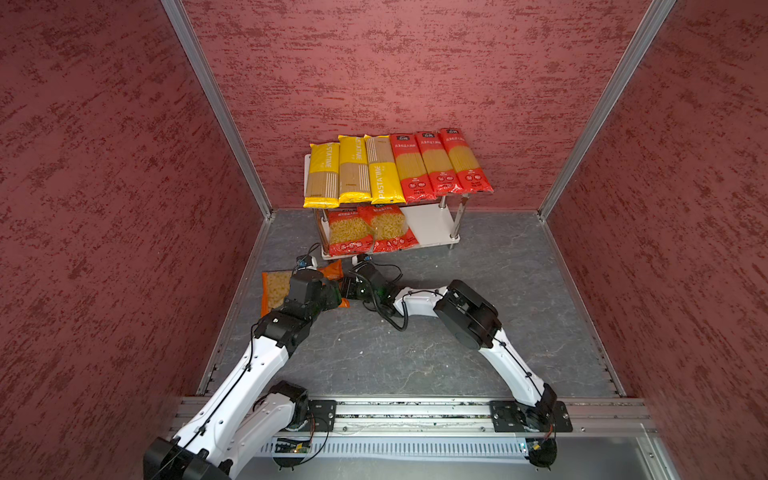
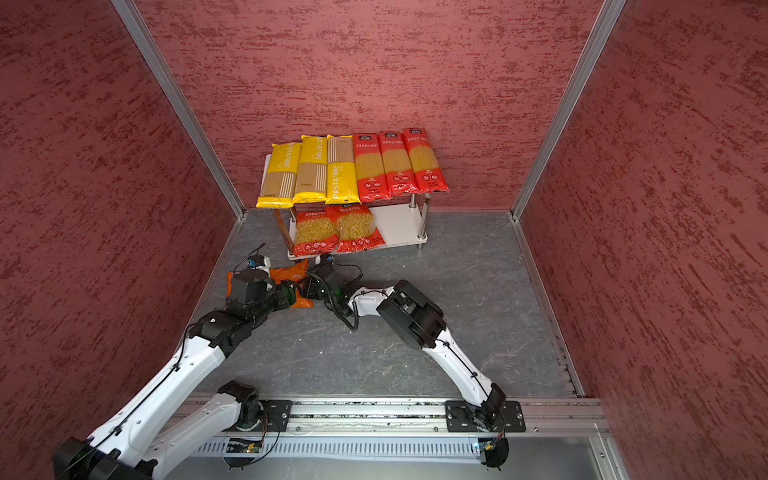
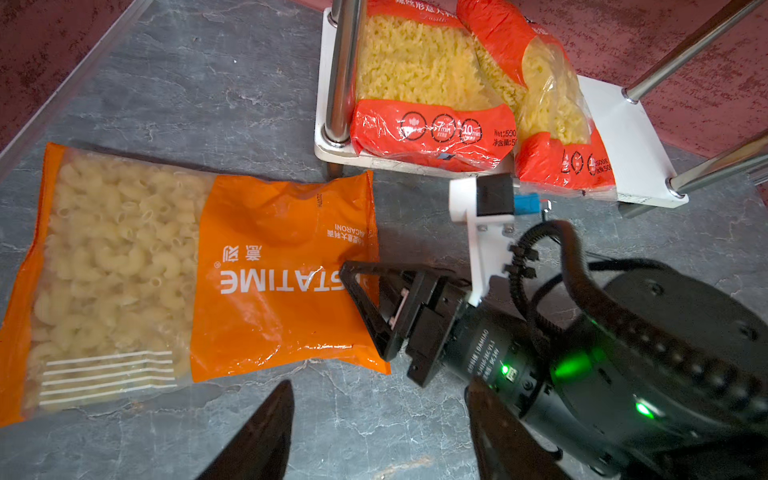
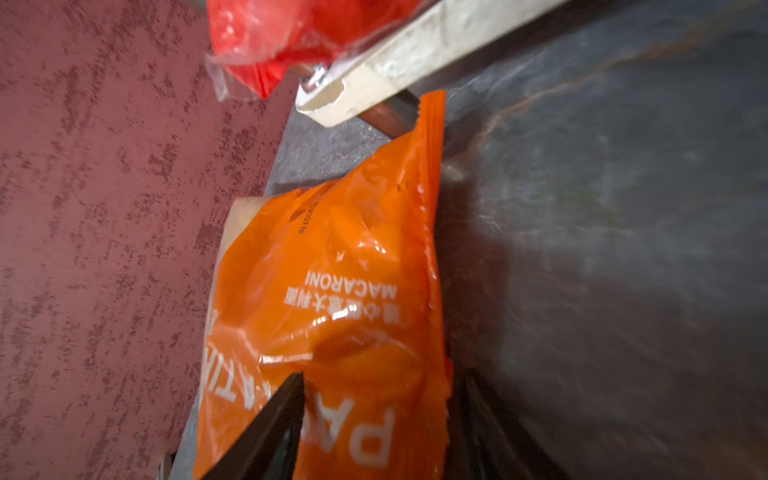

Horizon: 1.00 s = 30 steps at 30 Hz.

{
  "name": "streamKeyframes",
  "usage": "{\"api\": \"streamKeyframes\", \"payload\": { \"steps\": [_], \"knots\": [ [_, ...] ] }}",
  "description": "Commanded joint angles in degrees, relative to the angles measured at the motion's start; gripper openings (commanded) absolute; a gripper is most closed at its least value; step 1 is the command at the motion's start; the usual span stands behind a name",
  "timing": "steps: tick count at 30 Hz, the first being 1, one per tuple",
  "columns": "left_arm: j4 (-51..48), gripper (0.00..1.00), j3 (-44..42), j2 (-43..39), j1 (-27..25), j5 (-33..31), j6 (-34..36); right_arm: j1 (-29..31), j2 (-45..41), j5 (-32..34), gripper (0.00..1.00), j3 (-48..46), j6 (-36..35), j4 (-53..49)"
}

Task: Place and organize the pasta boxes and bags onto the shelf
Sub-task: 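Grasp the orange PASTATIME bag with the right gripper and drag it toward the robot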

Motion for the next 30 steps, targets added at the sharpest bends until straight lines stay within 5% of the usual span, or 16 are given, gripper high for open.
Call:
{"api": "streamKeyframes", "payload": {
  "steps": [1,8,13,23,30],
  "knots": [
    [-1.04,0.66,0.00,-1.17,0.48,0.86,-0.42,-0.37,3.08,-1.71,0.54,3.76,-1.00,-3.52],
    [-1.53,0.67,0.60,-2.29,1.04,0.71,0.57,-0.37,-0.20,-4.15,0.18,-1.42,-1.05,1.18],
    [-0.92,0.67,0.70,-1.51,1.09,1.58,0.32,-0.37,-6.16,-5.35,0.01,-9.69,-1.07,6.00],
    [-2.02,0.67,1.46,-1.03,0.93,3.14,0.06,-2.52,-25.03,-7.43,0.00,-38.24,0.51,14.99],
    [-2.34,0.67,1.49,1.22,-4.31,3.87,-0.81,-13.05,-47.36,-6.28,0.00,-67.32,2.23,15.28]
  ]
}}
